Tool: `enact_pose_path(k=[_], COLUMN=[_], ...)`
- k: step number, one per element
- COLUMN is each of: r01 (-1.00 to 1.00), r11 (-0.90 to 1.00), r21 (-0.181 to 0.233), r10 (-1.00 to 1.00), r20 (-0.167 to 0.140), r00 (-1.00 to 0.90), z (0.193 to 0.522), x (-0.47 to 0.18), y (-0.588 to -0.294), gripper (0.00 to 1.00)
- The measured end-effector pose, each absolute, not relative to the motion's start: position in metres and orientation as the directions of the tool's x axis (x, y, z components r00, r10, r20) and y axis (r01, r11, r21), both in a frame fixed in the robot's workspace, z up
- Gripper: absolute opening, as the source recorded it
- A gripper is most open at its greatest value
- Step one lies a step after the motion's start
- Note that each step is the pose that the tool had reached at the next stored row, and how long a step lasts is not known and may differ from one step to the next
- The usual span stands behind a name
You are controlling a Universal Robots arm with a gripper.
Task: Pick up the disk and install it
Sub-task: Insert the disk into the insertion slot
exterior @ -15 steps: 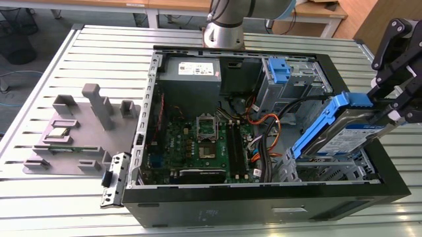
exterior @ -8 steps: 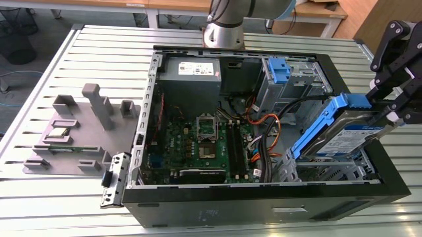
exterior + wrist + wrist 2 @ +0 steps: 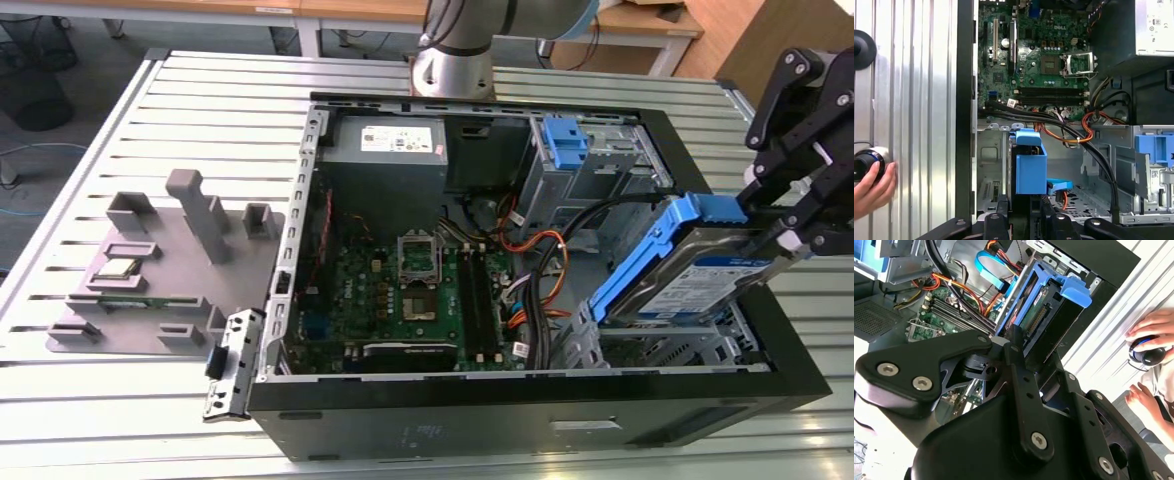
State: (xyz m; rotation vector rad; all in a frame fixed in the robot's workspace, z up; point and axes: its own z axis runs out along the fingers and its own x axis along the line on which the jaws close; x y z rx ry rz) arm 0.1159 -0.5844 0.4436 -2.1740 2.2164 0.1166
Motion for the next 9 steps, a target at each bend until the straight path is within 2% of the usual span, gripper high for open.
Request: enact_pose_path(k=[9], r01=[-0.999], r11=[0.018], r21=[0.029], r10=[-0.997], r20=[-0.077], r00=[-0.02], z=[0.427], x=[0.116], y=[-0.585], gripper=[0.35])
